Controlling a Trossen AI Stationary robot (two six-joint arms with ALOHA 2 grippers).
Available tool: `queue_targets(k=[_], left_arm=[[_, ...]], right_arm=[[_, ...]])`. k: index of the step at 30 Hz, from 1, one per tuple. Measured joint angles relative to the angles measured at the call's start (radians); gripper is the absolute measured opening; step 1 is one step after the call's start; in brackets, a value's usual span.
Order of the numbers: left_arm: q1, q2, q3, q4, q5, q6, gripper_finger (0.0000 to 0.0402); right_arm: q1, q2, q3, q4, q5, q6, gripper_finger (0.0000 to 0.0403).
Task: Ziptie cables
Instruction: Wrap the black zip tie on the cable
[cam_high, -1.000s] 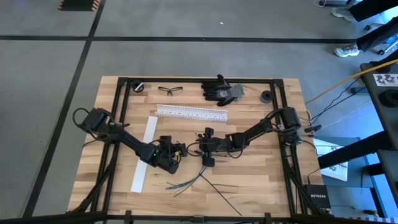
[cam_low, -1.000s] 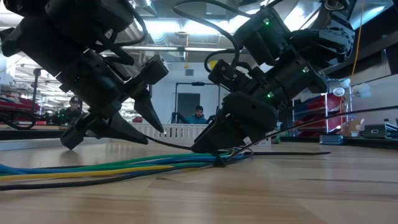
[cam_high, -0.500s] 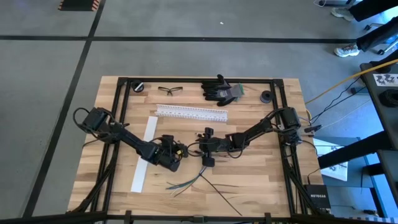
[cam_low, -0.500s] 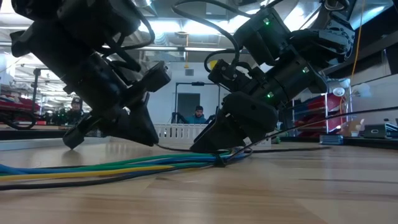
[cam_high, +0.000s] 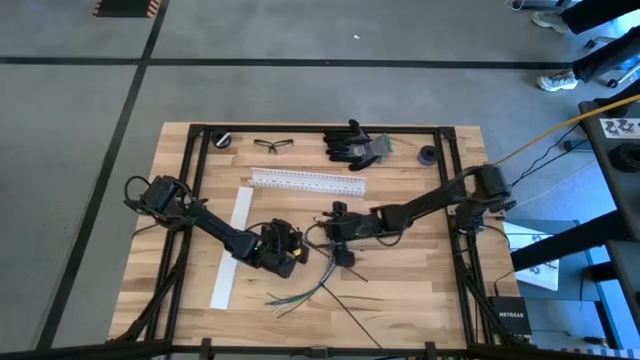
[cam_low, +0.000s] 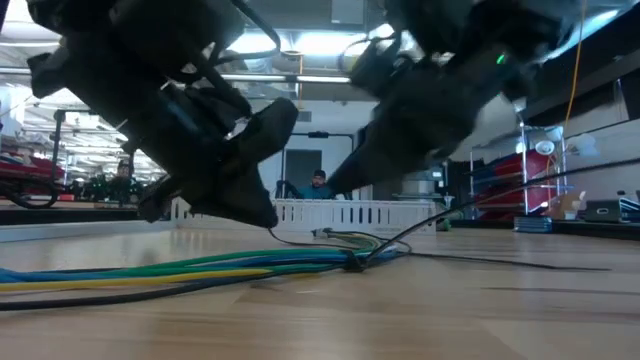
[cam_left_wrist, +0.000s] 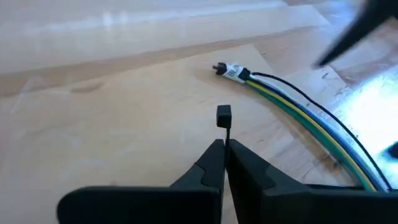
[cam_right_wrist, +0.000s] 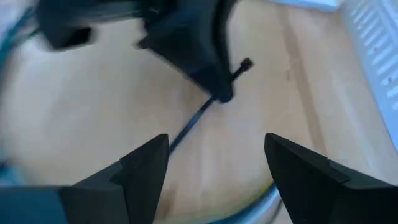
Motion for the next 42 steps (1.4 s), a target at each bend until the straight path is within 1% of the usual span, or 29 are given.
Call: queue_targets(k=[3,5,9,11,13,17,21,23,26,31,36,42], left_arm=[[0.001,0.0,0.0,0.009,-0.007,0.009,0.0],[0.0,0.004,0.001,0.033,-0.008,0.027,0.0],[0.0,0.016,0.002,0.118,-0.011,0.075,0.0],[0.001,0.022,0.002,0.144,-0.008,0.109,0.0],[0.005,0.031,0.003,0.173,-0.007,0.121,0.0],[0.011,0.049,0.003,0.185,0.008,0.111,0.0],[0.012,0.07,0.003,0.197,0.014,0.106,0.0],[0.014,0.087,0.005,0.235,0.007,0.112,0.0],[0.019,0.111,0.011,0.284,0.007,0.123,0.0],[0.019,0.134,0.046,0.279,0.02,0.163,0.0],[0.02,0.138,0.065,0.28,0.042,0.194,0.0],[0.018,0.138,0.066,0.279,0.042,0.194,0.0001]], right_arm=[[0.005,-0.102,-0.056,-0.13,-0.073,-0.004,0.0253],[0.021,-0.179,-0.115,-0.168,-0.083,-0.004,0.0253],[0.084,-0.304,-0.275,-0.146,-0.073,-0.011,0.0253],[0.125,-0.329,-0.348,-0.118,-0.067,-0.025,0.0253],[0.171,-0.336,-0.403,-0.054,-0.068,-0.054,0.0253],[0.253,-0.303,-0.47,0.027,-0.066,-0.177,0.0253],[0.314,-0.264,-0.478,0.105,-0.043,-0.294,0.0252],[0.337,-0.241,-0.477,0.159,-0.03,-0.361,0.0252],[0.354,-0.201,-0.475,0.224,-0.023,-0.456,0.0253],[0.371,-0.139,-0.45,0.27,-0.031,-0.541,0.0252],[0.394,-0.094,-0.403,0.291,-0.049,-0.678,0.0252],[0.394,-0.004,-0.33,0.303,-0.089,-0.709,0.0252]])
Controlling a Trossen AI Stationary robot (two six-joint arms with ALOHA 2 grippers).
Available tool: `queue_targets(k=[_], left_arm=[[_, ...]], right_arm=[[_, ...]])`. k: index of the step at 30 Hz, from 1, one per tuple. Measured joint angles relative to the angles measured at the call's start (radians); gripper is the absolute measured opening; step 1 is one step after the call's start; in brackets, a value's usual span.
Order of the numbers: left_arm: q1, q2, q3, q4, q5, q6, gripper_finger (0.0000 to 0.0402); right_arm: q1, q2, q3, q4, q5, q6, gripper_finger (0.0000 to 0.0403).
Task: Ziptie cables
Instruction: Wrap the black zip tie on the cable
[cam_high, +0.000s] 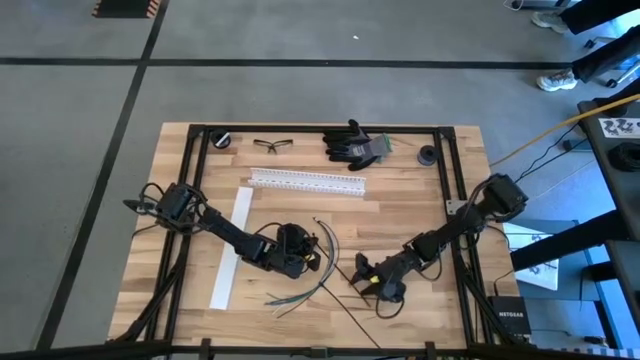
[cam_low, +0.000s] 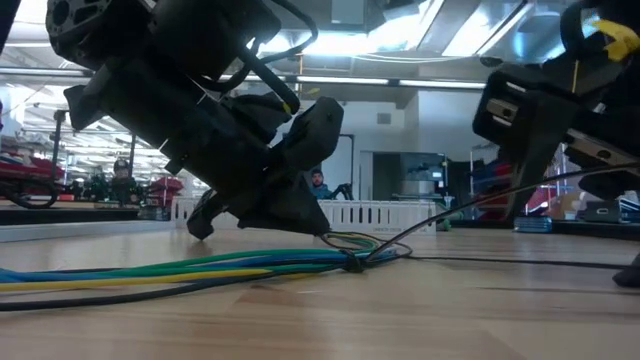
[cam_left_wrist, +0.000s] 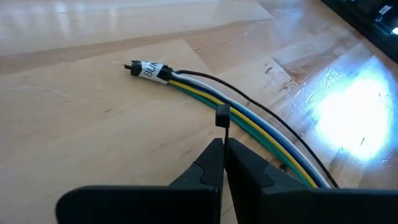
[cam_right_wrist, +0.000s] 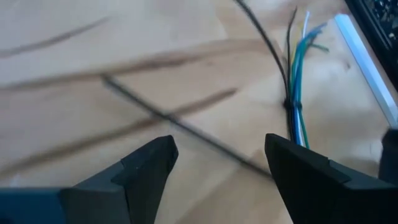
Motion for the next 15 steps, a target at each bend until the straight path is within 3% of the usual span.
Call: queue_targets(k=[9,12,15], left_arm=[[-0.014,0.0,0.0,-0.003,-0.002,0.014,0.0001],[-0.015,0.0,0.0,-0.003,-0.004,0.014,0.0001],[-0.015,0.0,0.0,-0.003,-0.003,0.023,0.0001]], right_arm=[[0.002,0.045,0.057,-0.006,0.037,0.018,0.0247],[0.002,0.048,0.055,0.003,0.048,0.064,0.0216],[0.001,0.051,0.053,0.019,0.057,0.12,0.0158]])
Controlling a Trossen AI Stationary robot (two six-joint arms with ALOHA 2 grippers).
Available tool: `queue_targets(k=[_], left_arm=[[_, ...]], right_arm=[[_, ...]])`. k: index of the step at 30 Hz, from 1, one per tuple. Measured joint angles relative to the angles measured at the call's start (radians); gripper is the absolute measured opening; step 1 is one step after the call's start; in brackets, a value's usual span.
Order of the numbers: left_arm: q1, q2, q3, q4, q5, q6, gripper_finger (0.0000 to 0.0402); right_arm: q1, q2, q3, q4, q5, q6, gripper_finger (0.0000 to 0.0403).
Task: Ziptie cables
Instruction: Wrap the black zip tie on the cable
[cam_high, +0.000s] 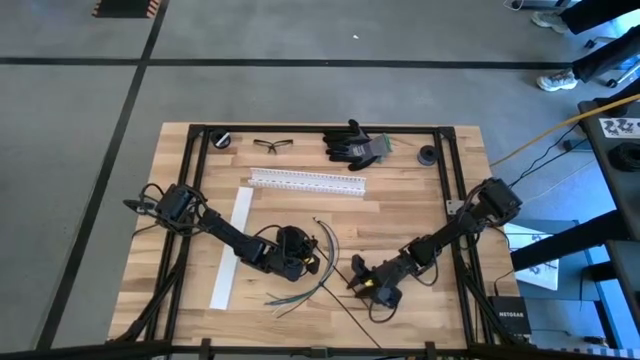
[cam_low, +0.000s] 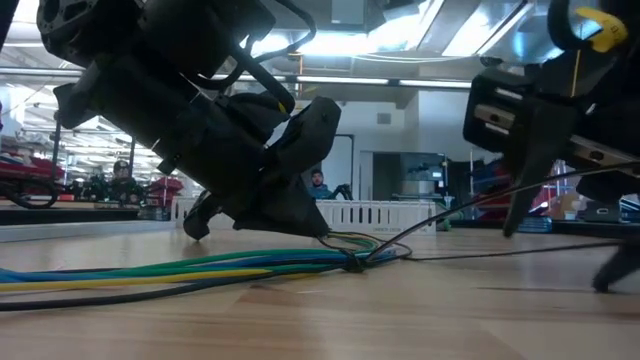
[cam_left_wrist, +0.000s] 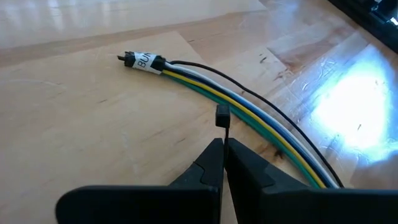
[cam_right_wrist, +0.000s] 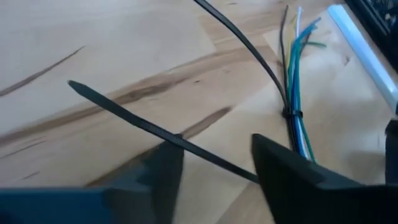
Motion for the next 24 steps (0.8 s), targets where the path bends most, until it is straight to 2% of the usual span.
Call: queue_targets(k=[5,7,15,20,24], left_arm=[[0.0,0.0,0.0,0.001,0.0,0.03,0.0001],[0.0,0.0,0.0,0.011,0.0,0.059,0.0001],[-0.001,-0.015,0.032,0.062,-0.003,0.264,0.0001],[-0.002,-0.017,0.085,0.051,0.028,0.442,0.0001],[-0.001,-0.017,0.101,0.052,0.035,0.527,0.0001]], right_arm=[[-0.003,0.002,-0.001,0.016,-0.01,0.102,0.0035],[-0.003,0.003,-0.002,0.036,-0.01,0.12,0.001],[-0.034,-0.007,-0.003,0.082,0.017,0.27,0.0003],[-0.072,-0.008,-0.003,0.103,-0.037,0.393,0.0],[-0.089,-0.008,-0.003,0.103,-0.064,0.424,0.0]])
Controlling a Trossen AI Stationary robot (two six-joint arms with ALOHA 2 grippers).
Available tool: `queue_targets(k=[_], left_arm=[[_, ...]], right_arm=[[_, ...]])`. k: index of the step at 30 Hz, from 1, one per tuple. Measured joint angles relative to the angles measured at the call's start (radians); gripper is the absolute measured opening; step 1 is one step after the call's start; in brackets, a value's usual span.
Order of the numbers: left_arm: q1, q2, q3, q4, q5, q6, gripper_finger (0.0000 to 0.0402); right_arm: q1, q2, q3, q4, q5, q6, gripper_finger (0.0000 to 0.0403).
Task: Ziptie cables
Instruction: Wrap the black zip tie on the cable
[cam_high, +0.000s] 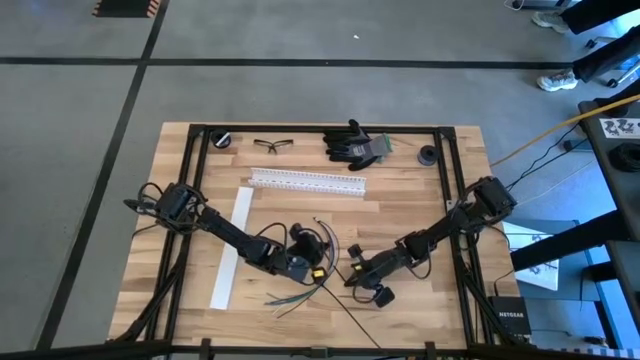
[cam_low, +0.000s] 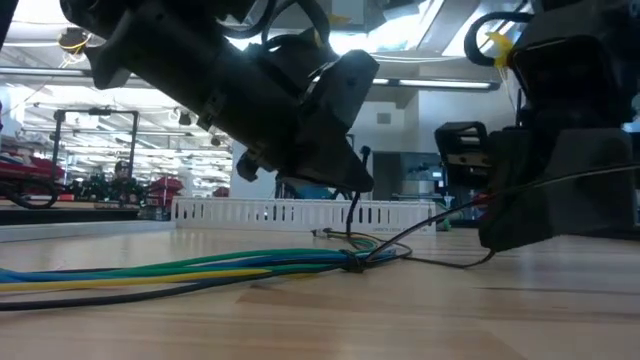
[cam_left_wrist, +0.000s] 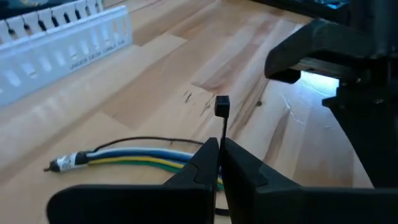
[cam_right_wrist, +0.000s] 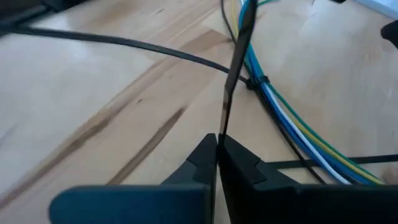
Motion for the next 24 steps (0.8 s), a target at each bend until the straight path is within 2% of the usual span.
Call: queue_targets(k=[4,9,12,24], left_arm=[[-0.002,-0.001,0.003,0.001,0.011,0.06,0.0001],[-0.005,-0.001,0.012,0.0,0.012,0.195,0.0001],[-0.007,-0.001,0.033,0.004,0.012,0.303,0.0001],[-0.03,-0.001,0.105,0.003,0.011,0.729,0.0001]], right_arm=[[-0.03,0.0,0.001,0.014,-0.05,0.125,0.0],[-0.104,-0.002,0.006,0.029,-0.197,0.363,0.0],[-0.138,-0.002,0.013,0.028,-0.261,0.452,0.0],[-0.219,-0.003,0.021,0.003,-0.388,0.576,0.0]])
